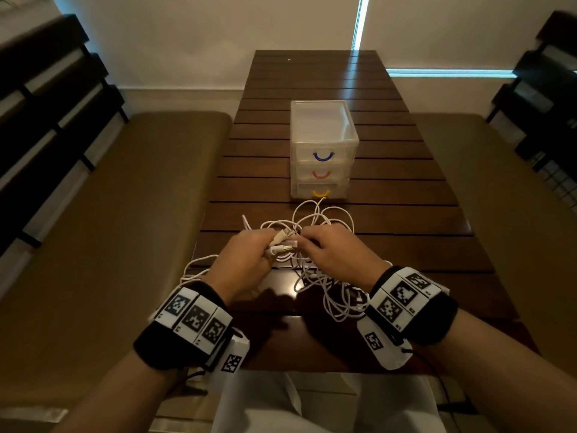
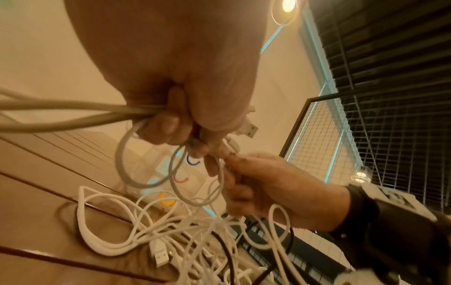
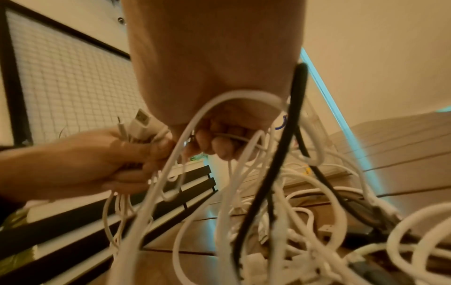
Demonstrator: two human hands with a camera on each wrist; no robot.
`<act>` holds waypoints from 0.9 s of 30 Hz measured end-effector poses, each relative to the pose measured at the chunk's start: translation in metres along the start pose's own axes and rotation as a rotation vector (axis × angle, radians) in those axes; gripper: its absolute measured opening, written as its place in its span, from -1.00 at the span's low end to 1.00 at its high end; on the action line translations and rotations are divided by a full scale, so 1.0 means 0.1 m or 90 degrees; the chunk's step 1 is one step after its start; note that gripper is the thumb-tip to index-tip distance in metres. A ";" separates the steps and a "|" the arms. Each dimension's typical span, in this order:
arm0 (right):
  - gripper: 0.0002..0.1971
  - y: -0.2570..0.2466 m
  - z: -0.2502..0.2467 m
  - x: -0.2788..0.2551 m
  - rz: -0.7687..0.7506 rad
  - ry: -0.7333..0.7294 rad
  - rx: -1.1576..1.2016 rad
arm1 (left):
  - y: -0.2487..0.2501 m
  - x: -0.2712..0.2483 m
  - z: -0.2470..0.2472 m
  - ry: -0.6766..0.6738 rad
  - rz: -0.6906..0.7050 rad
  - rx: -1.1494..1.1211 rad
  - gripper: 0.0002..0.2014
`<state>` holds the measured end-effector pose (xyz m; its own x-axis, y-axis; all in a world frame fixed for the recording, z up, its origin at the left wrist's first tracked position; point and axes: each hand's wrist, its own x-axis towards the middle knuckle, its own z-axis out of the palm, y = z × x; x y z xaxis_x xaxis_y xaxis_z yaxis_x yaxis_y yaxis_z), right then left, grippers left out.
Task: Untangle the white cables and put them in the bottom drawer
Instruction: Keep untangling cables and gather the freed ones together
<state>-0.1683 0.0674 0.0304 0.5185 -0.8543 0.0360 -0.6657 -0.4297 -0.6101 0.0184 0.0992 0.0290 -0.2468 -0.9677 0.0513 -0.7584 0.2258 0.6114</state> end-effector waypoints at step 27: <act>-0.67 -0.07 0.01 0.07 -0.033 -0.004 -0.007 | 0.09 -0.09 -0.03 0.137 0.049 0.020 -0.66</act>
<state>-0.1596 0.0649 0.0340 0.5560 -0.8288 0.0630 -0.6432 -0.4771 -0.5989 0.0158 0.1096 0.0368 -0.1720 -0.9485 0.2662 -0.7621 0.2993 0.5741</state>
